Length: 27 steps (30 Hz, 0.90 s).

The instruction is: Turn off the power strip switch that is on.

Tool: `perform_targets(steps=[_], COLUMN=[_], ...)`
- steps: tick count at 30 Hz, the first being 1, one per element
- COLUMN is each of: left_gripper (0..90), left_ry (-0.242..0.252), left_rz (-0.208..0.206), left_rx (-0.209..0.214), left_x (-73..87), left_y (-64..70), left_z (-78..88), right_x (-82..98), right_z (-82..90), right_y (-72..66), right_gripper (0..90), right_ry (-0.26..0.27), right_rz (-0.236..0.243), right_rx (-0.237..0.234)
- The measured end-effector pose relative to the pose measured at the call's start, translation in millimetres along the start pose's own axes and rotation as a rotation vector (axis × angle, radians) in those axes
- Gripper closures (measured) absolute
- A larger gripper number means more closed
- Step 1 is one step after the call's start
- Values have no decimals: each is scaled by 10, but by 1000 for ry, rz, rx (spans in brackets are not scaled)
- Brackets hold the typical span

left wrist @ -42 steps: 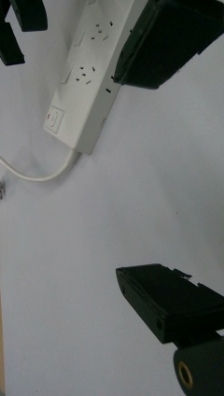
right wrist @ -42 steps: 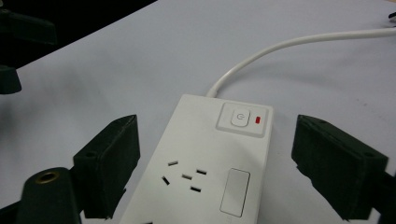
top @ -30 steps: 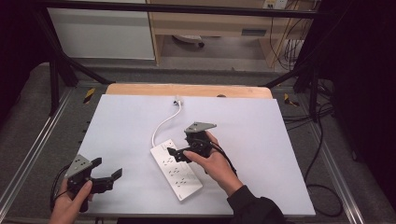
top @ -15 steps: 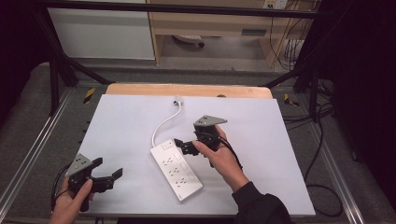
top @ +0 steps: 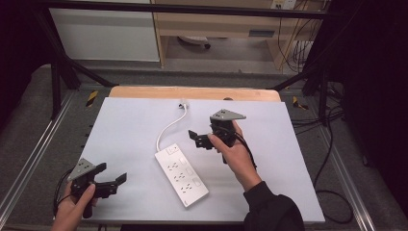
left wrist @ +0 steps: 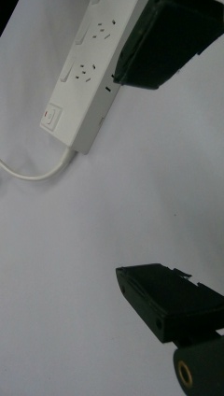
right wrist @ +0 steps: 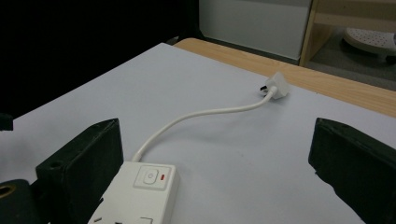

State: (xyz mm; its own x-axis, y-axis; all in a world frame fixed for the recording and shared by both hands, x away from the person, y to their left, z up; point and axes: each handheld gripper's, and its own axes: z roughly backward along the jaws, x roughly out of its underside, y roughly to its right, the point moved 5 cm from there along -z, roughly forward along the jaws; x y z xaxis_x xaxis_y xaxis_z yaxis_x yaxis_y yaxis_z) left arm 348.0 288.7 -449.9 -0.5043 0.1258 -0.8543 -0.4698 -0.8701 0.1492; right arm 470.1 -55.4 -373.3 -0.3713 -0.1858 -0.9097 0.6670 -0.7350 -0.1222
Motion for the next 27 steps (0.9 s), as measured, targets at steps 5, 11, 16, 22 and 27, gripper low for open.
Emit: perform_targets(steps=[5, 11, 16, 22, 27], left_gripper=[70, 71, 72, 71, 61], left_ry=[2, 4, 6, 8, 14], left_rz=[1, -3, -9, -10, -7], left_rx=[-2, -4, -3, -10, -13], left_x=[-1, -7, -7, -8, -16], left_y=[5, 10, 12, 12, 10], left_z=[14, 13, 18, 23, 36], right_x=[-55, -74, -61, -25, 25], right_z=[121, 277, 406, 574, 740], right_y=[82, 197, 302, 433, 566], right_gripper=[38, 35, 32, 30, 34], right_ry=[21, 36, 51, 61, 81], right_rz=[-4, -4, -6, -17, -33], right_rx=[18, 45, 73, 104, 134])
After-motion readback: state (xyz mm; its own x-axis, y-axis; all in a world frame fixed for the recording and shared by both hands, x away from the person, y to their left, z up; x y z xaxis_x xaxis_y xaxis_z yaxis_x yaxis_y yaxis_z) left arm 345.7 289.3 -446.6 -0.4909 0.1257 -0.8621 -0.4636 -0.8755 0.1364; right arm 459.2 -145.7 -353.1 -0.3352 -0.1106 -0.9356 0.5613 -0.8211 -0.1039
